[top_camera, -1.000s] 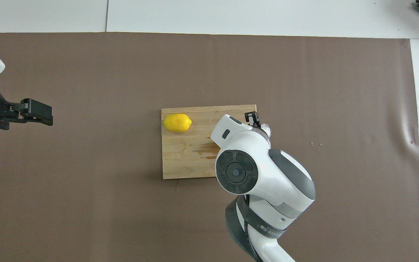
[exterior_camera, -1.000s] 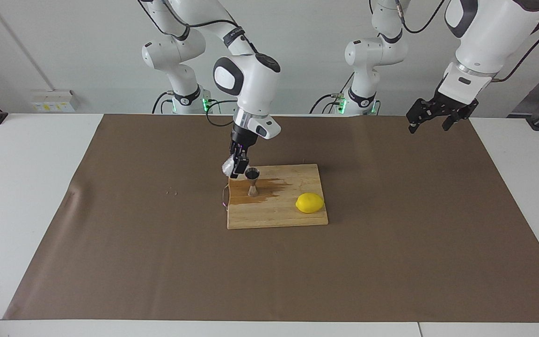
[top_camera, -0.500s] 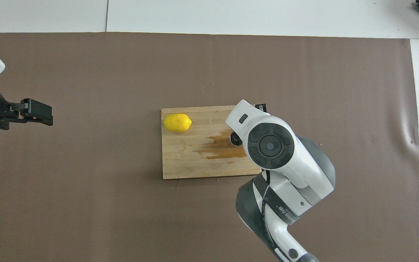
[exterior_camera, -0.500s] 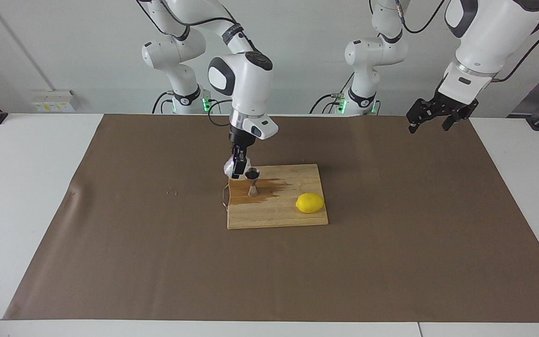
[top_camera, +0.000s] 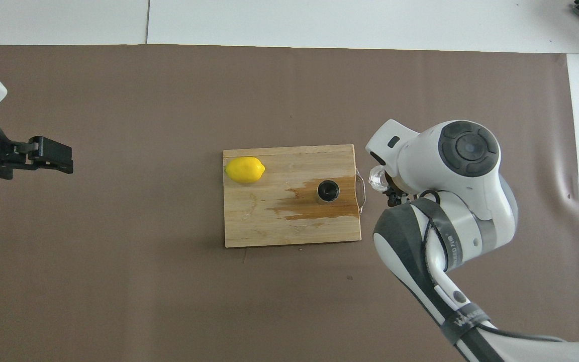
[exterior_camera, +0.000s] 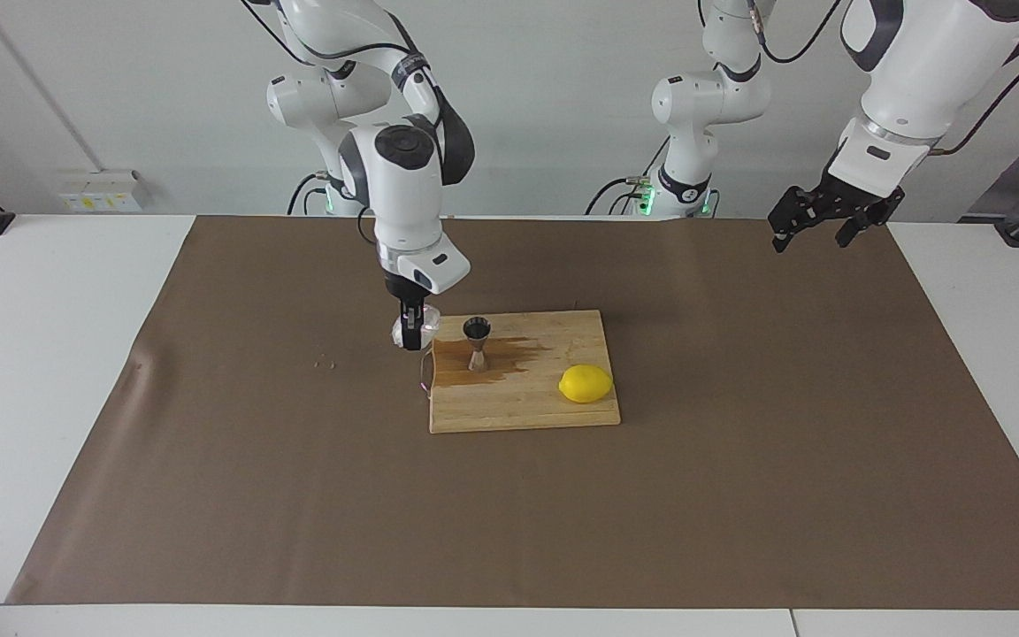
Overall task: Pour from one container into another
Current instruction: 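Carry the white cup with the right gripper back to its spot, then lower the white cup onto the table and open the right gripper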
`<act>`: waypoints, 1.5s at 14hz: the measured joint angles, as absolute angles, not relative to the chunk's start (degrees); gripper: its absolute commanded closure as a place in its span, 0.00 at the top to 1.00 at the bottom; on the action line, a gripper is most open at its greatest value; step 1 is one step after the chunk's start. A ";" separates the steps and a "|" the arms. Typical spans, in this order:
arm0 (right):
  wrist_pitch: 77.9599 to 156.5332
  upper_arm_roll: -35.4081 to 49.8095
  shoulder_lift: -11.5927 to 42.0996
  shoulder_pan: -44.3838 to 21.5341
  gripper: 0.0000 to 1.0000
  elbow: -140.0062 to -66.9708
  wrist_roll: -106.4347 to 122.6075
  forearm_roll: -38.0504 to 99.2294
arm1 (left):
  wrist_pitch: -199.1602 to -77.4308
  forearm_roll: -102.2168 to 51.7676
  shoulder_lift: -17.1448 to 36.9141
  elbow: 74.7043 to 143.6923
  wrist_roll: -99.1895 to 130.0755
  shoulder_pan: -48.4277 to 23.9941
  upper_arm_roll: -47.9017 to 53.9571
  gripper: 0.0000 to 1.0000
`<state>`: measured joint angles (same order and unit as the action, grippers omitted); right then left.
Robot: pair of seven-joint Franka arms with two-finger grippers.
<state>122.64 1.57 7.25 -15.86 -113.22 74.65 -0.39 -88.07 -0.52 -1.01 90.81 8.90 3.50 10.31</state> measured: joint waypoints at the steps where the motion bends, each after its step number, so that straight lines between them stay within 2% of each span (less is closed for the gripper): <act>1: 122.62 1.53 7.25 -14.04 0.00 -113.99 77.23 2.11 | -88.07 -0.52 -1.01 90.81 8.90 3.50 10.31 1.00; 7: 122.61 1.43 6.98 -5.51 0.00 -118.97 90.58 11.57 | -88.07 -0.52 -1.01 90.81 8.90 3.50 10.31 1.00; 14: 124.84 1.38 6.66 2.19 0.00 -123.49 105.08 14.86 | -88.07 -0.52 -1.01 90.81 8.90 3.50 10.31 1.00; 21: 131.65 1.40 8.25 3.95 0.00 -128.08 112.87 19.62 | -88.07 -0.52 -1.01 90.81 8.90 3.50 10.31 1.00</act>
<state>131.65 1.40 8.25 3.95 -128.08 112.87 19.62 -88.07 -0.52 -1.01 90.81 8.90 3.50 10.31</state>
